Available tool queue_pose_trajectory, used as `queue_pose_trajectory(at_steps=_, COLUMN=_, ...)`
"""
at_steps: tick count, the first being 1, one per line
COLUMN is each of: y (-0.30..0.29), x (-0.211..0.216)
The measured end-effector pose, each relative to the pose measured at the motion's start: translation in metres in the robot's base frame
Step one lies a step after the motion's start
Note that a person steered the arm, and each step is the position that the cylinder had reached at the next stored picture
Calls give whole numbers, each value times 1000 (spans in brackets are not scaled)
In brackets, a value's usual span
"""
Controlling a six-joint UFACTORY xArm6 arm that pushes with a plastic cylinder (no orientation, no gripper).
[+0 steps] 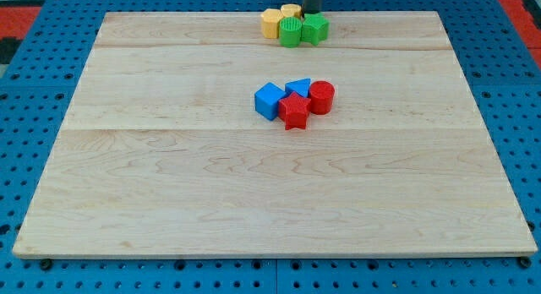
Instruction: Move the yellow hexagon and yellow heart to the top left
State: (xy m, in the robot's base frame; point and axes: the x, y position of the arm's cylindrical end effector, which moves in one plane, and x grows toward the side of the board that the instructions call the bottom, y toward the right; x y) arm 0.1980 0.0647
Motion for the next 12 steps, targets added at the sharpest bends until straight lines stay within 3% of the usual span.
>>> queue_pose_trajectory(at_steps=2, y=-2, x=-6)
queue_pose_trajectory(at_steps=5, y=-123, x=-3)
queue_pose_trajectory(at_steps=6, y=-139, x=-2)
queue_pose_trajectory(at_steps=8, y=-106, x=15)
queue_pose_trajectory(at_steps=9, y=-128, x=15)
queue_pose_trajectory(at_steps=11, y=-273, x=37)
queue_pose_trajectory(at_steps=12, y=-305, x=67)
